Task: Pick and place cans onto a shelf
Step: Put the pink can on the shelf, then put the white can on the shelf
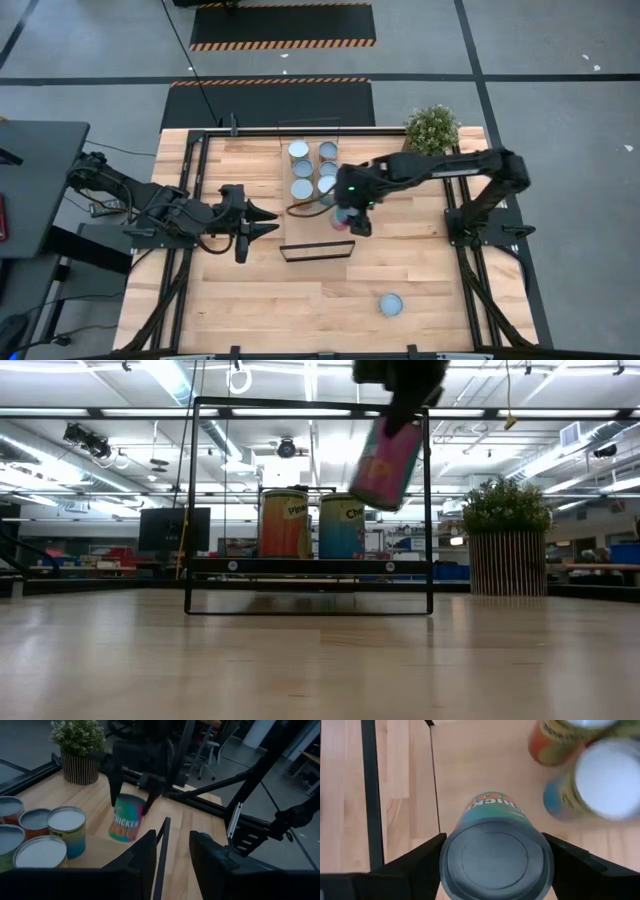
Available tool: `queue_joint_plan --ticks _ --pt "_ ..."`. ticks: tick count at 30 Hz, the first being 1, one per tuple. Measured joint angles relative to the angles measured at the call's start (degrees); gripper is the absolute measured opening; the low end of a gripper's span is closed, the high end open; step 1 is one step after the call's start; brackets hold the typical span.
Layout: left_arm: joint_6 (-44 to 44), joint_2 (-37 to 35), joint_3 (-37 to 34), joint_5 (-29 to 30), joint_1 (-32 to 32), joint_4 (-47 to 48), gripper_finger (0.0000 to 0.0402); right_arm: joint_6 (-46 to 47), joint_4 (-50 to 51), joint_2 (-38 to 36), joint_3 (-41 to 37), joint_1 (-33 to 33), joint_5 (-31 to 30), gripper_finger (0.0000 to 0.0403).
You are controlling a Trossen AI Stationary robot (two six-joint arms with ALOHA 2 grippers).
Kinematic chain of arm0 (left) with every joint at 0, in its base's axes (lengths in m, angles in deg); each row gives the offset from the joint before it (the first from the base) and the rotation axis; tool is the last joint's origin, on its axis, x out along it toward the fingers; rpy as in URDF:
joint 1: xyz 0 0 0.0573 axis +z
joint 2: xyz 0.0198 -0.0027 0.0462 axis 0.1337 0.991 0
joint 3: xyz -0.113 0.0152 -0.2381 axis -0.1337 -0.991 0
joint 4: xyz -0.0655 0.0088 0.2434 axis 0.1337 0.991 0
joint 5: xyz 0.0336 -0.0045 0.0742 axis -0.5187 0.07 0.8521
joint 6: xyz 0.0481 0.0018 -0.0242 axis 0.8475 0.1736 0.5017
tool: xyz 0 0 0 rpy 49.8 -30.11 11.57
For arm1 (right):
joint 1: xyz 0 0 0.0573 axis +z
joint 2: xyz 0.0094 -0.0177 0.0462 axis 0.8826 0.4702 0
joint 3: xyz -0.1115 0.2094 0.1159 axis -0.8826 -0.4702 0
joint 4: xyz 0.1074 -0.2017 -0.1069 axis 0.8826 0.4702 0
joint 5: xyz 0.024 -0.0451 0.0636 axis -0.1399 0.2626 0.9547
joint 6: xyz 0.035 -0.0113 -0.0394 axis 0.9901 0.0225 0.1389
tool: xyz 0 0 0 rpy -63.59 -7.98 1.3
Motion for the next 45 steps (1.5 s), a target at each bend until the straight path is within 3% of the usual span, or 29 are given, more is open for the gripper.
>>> queue_joint_plan --ticks 7,16,30,40,45 --pt "-1.2 0.0 0.0 0.0 0.0 0.2 0.0123 -3.8 4.7 9.7 9.7 0.7 0.4 0.0305" --pt "-2.6 0.0 0.0 0.0 -1.0 0.2 0.0123 -3.7 6.0 15.6 11.2 1.0 -1.9 0.0312" --pt "-2.6 0.0 -0.1 -0.1 -1.0 0.7 0.0123 -1.4 5.9 16.2 11.2 1.1 -3.2 0.0354" --pt "-3.0 0.0 -0.1 -0.1 -1.0 1.0 0.0123 0.5 9.7 16.2 14.9 2.7 -15.6 0.0354" --pt "-3.0 0.0 -0.1 -0.1 -1.0 1.0 0.0123 0.9 10.0 16.2 16.2 3.1 -16.0 0.0354"
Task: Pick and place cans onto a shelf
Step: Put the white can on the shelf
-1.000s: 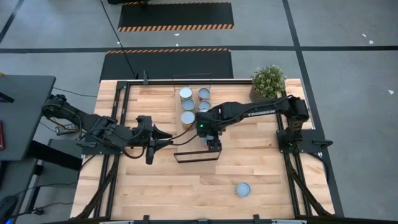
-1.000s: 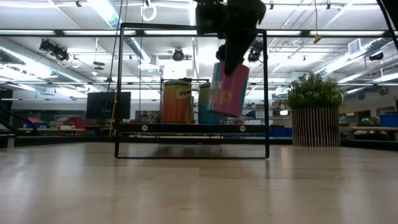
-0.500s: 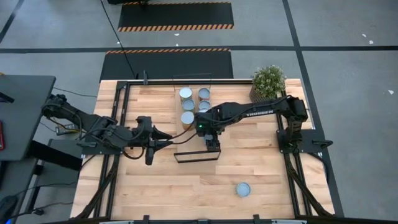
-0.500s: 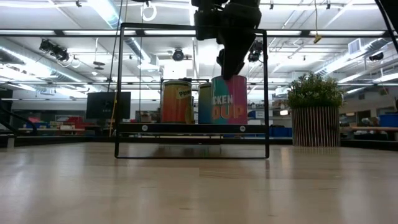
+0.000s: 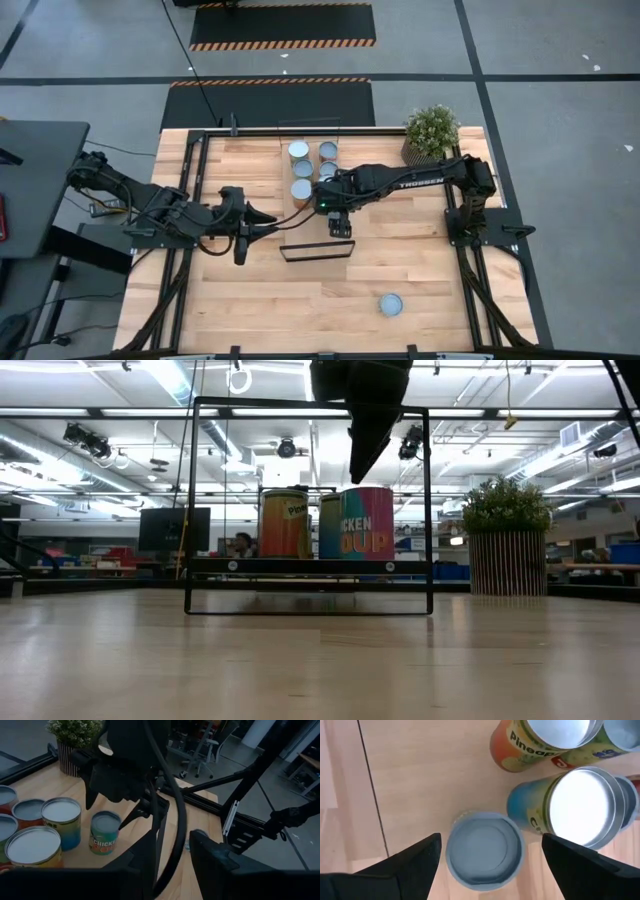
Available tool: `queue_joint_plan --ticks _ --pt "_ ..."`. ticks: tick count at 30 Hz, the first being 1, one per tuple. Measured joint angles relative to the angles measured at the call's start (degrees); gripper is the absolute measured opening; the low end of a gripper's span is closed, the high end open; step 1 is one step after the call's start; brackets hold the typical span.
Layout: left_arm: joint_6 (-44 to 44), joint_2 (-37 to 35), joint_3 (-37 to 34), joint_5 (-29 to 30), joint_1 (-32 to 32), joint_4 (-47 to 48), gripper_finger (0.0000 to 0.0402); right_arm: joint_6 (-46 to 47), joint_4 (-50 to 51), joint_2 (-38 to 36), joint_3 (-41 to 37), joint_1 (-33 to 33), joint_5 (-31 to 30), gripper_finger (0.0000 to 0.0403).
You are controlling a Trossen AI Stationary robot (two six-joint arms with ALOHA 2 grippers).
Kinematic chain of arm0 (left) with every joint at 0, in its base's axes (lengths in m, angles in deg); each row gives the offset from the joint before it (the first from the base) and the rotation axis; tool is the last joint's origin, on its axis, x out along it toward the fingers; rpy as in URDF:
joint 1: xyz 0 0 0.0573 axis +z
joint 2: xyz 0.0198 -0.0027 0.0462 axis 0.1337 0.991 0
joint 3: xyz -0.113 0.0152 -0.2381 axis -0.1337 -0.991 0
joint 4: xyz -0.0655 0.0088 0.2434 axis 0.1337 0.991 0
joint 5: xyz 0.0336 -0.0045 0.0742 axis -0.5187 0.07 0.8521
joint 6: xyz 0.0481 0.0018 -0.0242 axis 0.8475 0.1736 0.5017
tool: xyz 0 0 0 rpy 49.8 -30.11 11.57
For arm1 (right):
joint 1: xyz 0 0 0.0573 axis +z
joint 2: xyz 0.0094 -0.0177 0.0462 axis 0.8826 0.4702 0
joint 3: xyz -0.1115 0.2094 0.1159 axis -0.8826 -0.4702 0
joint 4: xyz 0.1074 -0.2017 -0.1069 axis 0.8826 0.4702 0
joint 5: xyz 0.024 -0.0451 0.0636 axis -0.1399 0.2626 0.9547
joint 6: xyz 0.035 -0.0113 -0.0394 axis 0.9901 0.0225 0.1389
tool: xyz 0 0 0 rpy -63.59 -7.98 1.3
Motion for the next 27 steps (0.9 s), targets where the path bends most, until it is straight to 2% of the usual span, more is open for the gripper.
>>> queue_joint_plan --ticks 5,11,15,20,23,27 --pt "-0.7 0.0 0.0 -1.2 0.0 0.0 0.0123 4.0 3.9 -1.7 3.2 0.2 0.2 0.0354" --pt "-4.4 0.0 0.0 -5.4 0.0 1.8 0.0123 8.5 3.3 -11.8 0.3 2.3 -1.8 0.0349" --pt "-5.9 0.0 0.0 -5.6 -0.2 4.1 0.0123 15.6 -0.6 -19.9 -8.5 7.0 -4.5 0.0348" --pt "-4.3 0.1 0.0 -5.1 -0.3 4.4 0.0123 25.9 -9.0 -27.4 -23.4 14.8 -1.7 0.0348" --pt "-4.0 0.1 0.0 -5.0 -0.2 4.4 0.0123 32.2 -13.9 -28.7 -29.9 20.8 3.0 0.0348" --pt "-3.8 0.1 0.0 -5.0 -0.2 4.6 0.0123 38.3 -19.3 -26.7 -34.1 30.7 3.8 0.0348"
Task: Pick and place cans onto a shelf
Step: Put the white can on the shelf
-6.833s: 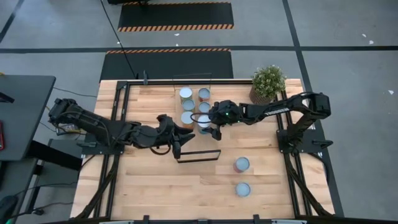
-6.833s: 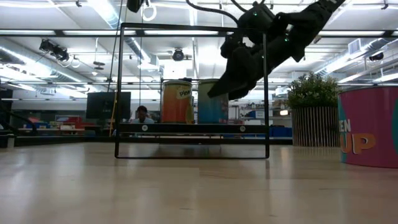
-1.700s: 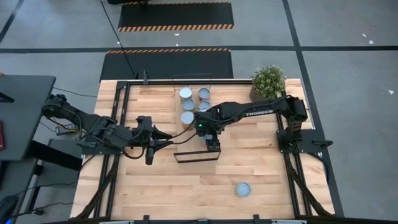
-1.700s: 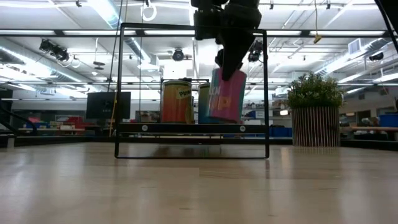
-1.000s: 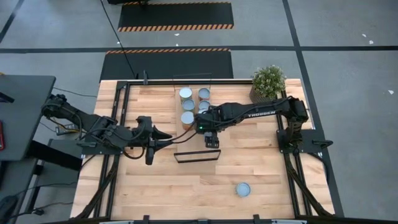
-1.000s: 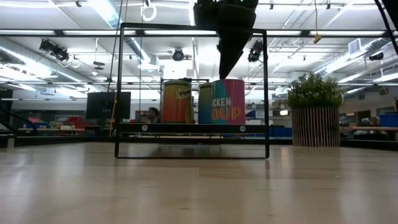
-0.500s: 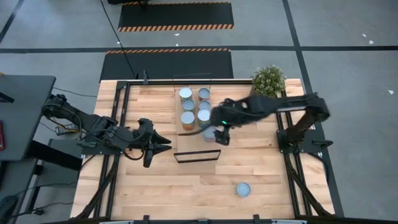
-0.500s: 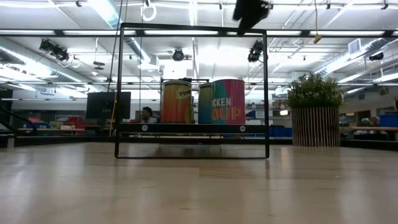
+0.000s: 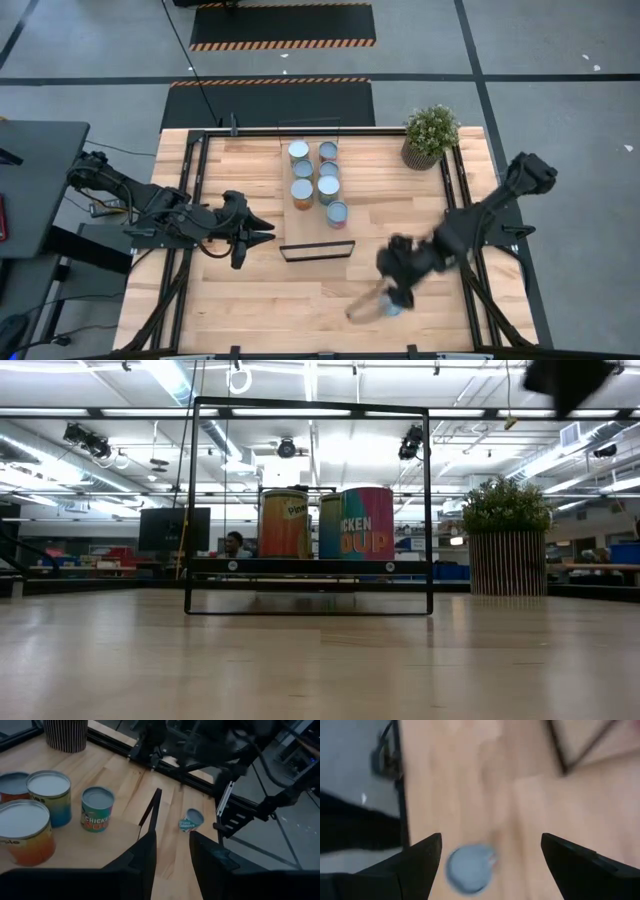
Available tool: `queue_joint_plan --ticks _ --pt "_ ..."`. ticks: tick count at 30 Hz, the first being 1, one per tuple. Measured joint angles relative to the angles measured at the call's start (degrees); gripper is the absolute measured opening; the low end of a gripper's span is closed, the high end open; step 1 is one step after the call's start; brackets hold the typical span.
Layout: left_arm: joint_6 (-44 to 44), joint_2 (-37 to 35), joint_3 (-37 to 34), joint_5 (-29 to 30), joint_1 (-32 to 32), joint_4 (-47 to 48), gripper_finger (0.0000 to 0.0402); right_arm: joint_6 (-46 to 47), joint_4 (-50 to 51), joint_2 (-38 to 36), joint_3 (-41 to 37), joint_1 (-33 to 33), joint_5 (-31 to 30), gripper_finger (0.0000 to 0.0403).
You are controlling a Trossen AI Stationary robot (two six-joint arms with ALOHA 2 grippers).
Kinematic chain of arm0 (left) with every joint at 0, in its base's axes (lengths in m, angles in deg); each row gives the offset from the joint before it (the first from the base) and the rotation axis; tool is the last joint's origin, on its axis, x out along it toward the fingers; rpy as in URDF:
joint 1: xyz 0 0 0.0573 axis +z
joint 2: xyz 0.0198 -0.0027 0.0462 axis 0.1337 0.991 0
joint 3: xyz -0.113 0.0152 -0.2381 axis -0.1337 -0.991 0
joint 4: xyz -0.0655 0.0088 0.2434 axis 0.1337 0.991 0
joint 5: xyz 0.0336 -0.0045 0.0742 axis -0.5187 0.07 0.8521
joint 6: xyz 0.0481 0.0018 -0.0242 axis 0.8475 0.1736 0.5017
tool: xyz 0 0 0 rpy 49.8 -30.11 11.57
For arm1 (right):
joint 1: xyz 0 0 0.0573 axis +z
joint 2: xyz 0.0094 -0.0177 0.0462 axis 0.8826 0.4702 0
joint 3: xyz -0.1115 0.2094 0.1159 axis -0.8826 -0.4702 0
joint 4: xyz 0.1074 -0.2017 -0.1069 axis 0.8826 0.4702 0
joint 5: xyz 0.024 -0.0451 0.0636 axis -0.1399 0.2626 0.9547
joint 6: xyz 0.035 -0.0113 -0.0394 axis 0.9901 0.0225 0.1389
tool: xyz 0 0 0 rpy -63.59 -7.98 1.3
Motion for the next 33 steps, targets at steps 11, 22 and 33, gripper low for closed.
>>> queue_joint_plan --ticks 11,22,33 --pt "-2.5 0.0 0.0 -0.2 0.0 2.8 0.0123 10.3 1.8 9.1 -0.2 14.5 -3.3 0.0348" --pt "-2.5 0.0 0.0 -0.9 0.3 4.6 0.0139 26.2 -10.7 10.3 -9.7 20.9 -3.7 0.0348" --pt "-5.2 0.0 0.0 -0.2 0.4 8.7 0.0208 18.3 -26.7 10.3 -21.7 19.7 -9.9 0.0359"
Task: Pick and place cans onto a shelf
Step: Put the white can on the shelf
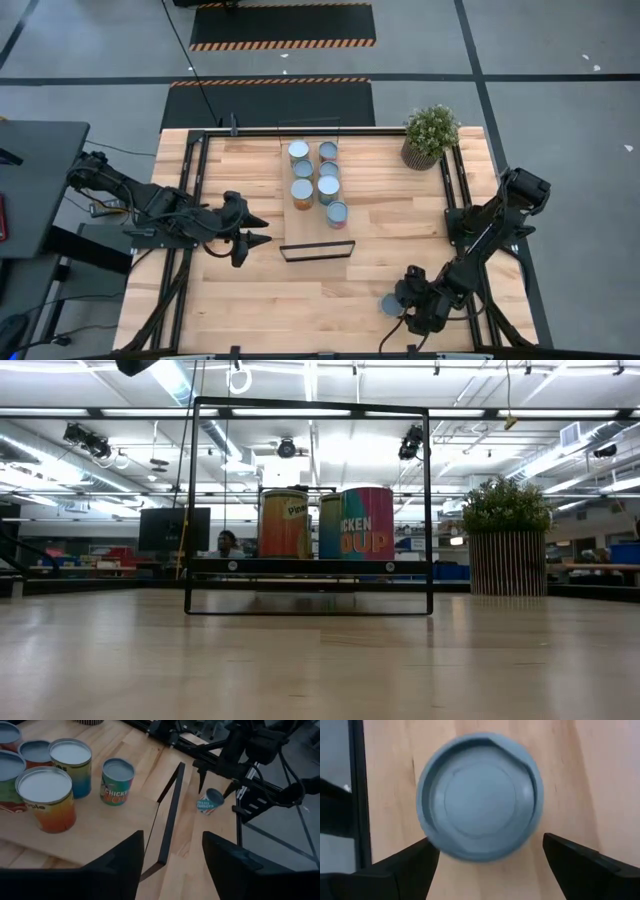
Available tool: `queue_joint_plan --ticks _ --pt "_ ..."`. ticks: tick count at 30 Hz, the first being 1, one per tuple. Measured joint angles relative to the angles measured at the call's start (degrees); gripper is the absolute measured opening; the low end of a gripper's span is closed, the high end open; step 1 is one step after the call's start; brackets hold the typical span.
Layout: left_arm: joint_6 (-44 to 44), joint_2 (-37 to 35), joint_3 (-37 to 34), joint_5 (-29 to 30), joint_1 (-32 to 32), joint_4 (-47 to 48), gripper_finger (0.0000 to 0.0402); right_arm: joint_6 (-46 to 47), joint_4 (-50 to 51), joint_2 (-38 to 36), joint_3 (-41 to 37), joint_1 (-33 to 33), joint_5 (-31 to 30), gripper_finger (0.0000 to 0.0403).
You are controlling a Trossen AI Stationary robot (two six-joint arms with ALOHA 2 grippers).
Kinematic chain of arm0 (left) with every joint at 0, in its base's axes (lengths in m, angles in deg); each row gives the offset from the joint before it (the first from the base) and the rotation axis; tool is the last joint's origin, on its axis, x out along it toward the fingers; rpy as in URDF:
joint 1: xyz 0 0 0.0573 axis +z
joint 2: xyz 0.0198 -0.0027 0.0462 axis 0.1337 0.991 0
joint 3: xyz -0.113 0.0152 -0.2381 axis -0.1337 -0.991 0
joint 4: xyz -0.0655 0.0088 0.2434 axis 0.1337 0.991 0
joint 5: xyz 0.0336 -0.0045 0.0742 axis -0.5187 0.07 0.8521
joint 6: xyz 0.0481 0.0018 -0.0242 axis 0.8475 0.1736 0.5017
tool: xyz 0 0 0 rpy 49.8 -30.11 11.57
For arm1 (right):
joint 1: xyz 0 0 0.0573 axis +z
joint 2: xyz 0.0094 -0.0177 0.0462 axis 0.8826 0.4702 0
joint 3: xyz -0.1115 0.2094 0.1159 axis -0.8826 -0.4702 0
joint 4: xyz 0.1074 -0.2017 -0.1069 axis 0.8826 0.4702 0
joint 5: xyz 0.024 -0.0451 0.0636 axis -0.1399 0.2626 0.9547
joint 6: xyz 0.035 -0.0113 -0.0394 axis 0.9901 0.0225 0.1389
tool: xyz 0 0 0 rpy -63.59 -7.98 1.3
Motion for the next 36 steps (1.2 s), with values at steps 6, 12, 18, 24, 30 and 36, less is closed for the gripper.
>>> queue_joint_plan --ticks 6,12,18,24,30,36 --pt "-1.8 0.0 0.0 0.1 0.0 1.1 0.0217 -10.3 -7.8 0.0 -1.7 -2.3 -0.3 0.037" --pt "-2.0 0.0 0.0 0.2 0.0 1.0 0.0218 -15.8 -8.4 0.0 -2.4 -4.5 -2.2 0.0363" --pt "-2.0 0.0 0.0 0.2 -0.2 1.0 0.0218 -17.7 -9.4 0.0 -2.4 -6.7 -2.3 0.0336" --pt "-2.0 0.0 0.0 0.2 -0.2 1.0 0.0217 -14.8 -6.9 -0.7 -2.3 -9.4 -4.4 0.0304" --pt "-1.7 0.0 0.0 -0.2 -0.2 1.0 0.0217 -16.0 2.3 -6.4 -2.3 -14.7 -11.2 0.0303" --pt "0.9 0.0 0.0 0.2 -0.2 1.0 0.0217 -24.9 6.9 -11.4 -2.4 -20.4 -13.9 0.0305"
